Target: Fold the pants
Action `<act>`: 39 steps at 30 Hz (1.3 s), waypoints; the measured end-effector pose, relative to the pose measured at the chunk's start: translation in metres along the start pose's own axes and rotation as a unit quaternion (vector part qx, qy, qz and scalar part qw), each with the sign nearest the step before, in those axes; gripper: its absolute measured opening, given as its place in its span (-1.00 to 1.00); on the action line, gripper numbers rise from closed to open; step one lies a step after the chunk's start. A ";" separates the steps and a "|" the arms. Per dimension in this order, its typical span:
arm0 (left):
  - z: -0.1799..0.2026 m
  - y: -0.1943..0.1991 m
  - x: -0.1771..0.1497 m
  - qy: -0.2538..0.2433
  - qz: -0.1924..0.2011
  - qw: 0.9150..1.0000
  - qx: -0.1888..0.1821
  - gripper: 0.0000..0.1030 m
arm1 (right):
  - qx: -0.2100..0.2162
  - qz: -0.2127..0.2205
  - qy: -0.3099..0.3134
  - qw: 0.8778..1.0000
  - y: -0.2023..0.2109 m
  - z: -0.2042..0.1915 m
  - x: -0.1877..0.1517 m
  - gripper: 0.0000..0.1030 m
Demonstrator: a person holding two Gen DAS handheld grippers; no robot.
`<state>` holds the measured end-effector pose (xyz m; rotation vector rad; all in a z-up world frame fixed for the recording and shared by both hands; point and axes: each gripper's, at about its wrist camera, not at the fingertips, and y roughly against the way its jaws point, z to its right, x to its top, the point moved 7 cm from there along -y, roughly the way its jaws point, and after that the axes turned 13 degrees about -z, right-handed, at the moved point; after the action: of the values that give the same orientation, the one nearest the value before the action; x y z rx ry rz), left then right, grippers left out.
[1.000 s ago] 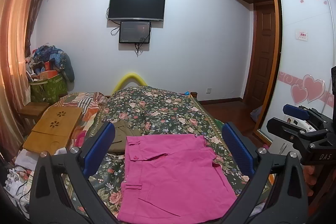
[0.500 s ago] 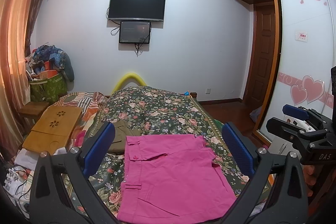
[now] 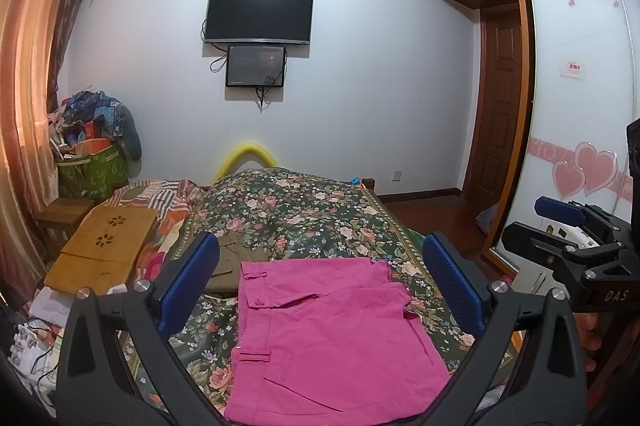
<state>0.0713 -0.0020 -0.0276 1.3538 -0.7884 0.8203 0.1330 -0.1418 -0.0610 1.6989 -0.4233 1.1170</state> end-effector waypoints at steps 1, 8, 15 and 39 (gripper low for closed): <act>0.001 0.000 0.000 -0.001 0.000 1.000 0.000 1.00 | 0.000 0.000 0.000 1.000 0.000 0.000 0.000 0.99; 0.001 0.001 0.001 -0.002 0.001 1.000 -0.002 1.00 | 0.000 0.000 0.000 1.000 -0.002 0.000 -0.001 0.99; 0.000 0.002 0.001 0.000 0.002 1.000 -0.002 1.00 | 0.001 0.000 0.000 1.000 -0.002 -0.001 0.000 0.99; -0.007 -0.008 -0.002 0.007 -0.010 1.000 -0.006 1.00 | 0.005 -0.008 0.000 1.000 -0.011 -0.002 -0.003 0.99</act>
<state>0.0775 0.0049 -0.0341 1.3422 -0.7667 0.8080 0.1386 -0.1364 -0.0693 1.7080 -0.4048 1.1087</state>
